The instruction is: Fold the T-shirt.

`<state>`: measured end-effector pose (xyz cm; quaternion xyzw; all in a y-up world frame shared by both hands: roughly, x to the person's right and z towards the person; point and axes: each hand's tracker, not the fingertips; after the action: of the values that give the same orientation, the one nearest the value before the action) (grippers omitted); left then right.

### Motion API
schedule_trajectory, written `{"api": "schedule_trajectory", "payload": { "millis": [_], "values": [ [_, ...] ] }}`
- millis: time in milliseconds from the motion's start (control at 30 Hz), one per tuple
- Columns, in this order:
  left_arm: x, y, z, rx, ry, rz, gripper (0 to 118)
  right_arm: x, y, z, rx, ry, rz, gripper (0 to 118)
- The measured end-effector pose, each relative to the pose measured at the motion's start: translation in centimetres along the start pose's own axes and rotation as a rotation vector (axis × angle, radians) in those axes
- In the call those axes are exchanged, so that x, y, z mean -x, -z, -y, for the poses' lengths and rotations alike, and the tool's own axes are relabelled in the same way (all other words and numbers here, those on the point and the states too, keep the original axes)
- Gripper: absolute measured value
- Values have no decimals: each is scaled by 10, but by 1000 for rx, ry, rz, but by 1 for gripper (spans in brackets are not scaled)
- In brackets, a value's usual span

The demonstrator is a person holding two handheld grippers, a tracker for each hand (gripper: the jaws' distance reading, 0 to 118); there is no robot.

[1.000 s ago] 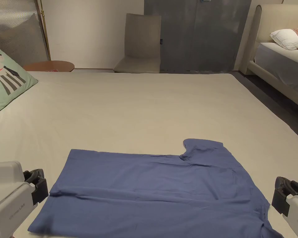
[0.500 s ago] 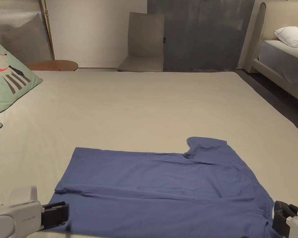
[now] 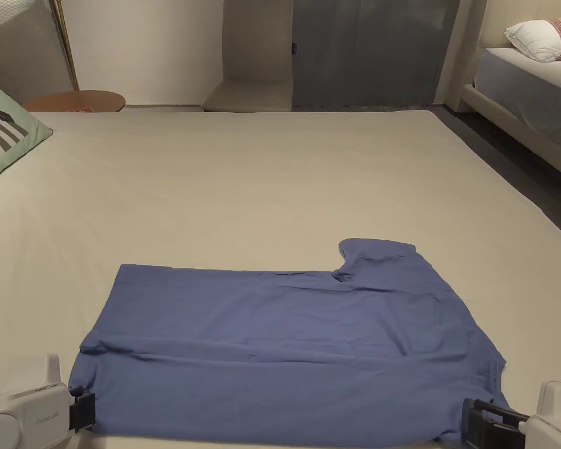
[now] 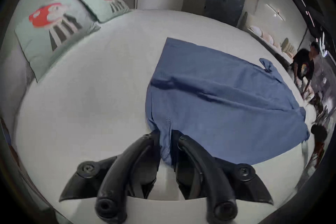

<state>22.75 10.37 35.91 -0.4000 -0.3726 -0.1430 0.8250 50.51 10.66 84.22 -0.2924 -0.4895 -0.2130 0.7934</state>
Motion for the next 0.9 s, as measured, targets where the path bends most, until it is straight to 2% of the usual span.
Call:
{"api": "schedule_trajectory", "payload": {
  "millis": [33,100,133,233,300,367,467,600,900],
  "values": [
    [-3,-3,0,-4,25,-4,8,-1,0,3,-13,1,0,111],
    [-10,-8,1,-4,14,8,8,-3,7,7,76,7,-5,109],
    [-11,-11,0,-9,9,19,8,-4,13,10,119,14,-9,98],
    [-11,-13,1,-16,0,28,8,-4,18,15,127,4,-48,53],
    [-11,-18,2,-17,-1,28,8,-2,11,13,107,-10,-90,49],
    [-9,-24,3,-16,-5,29,8,1,1,10,84,-15,-127,13],
    [-8,-43,4,-27,-15,32,8,2,-15,1,58,-34,-140,12],
    [-4,-69,10,-38,-20,34,8,-6,-42,-11,27,22,-168,12],
    [10,-120,66,28,-79,30,8,-26,-98,0,58,-11,-169,12]
  ]
}}
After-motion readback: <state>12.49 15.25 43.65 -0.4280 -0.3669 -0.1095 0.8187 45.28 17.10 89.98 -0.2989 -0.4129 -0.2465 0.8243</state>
